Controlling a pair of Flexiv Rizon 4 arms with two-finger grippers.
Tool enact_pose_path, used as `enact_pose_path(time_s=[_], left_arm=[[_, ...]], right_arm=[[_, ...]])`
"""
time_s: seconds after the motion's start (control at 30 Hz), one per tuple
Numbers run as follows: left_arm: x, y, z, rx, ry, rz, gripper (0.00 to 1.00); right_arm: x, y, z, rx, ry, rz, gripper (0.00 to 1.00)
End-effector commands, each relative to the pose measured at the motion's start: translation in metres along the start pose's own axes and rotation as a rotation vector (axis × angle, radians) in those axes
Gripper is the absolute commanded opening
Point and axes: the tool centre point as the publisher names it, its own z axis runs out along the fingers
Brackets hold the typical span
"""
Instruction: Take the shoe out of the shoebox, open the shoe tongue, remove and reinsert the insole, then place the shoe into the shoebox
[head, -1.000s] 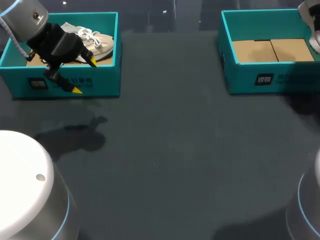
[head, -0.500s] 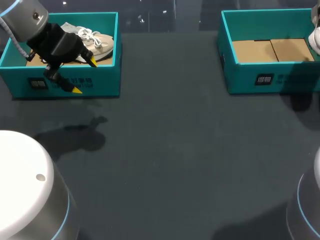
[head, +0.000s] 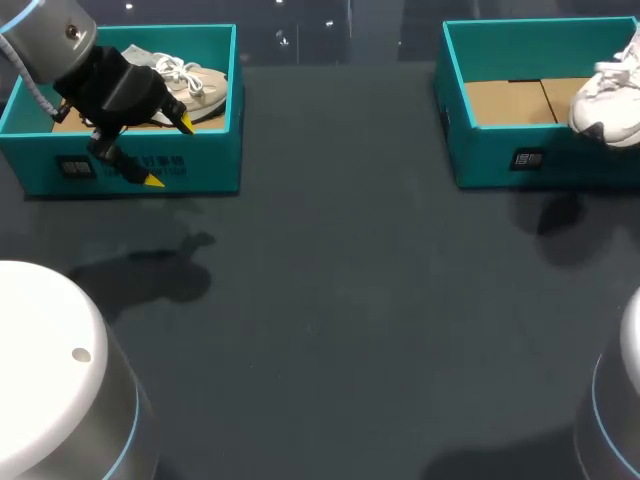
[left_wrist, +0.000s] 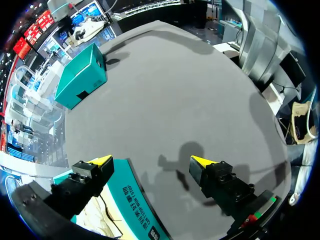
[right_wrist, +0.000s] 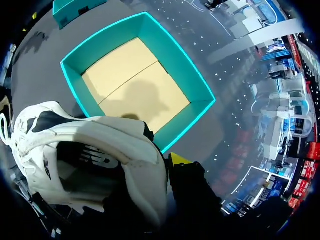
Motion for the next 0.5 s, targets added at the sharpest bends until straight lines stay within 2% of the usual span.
enact_pose_path(time_s=[0.03,0.2,0.5], left_arm=[[0.0008,-0.0005,-0.0003,-0.003,0.0,0.001,1.0],[0.0008,-0.0005,-0.0003,-0.003,0.0,0.001,1.0],[0.0008,-0.0005,-0.0003,-0.003,0.0,0.001,1.0]], right_arm=[[-0.0151,0.0037,-0.0022,0.051,0.149,0.521,0.0],[-0.0217,0.0069,0.0007,0.056,0.202,0.582,0.0],[-0.0217,0.0069,0.0007,0.056,0.202,0.582,0.0]])
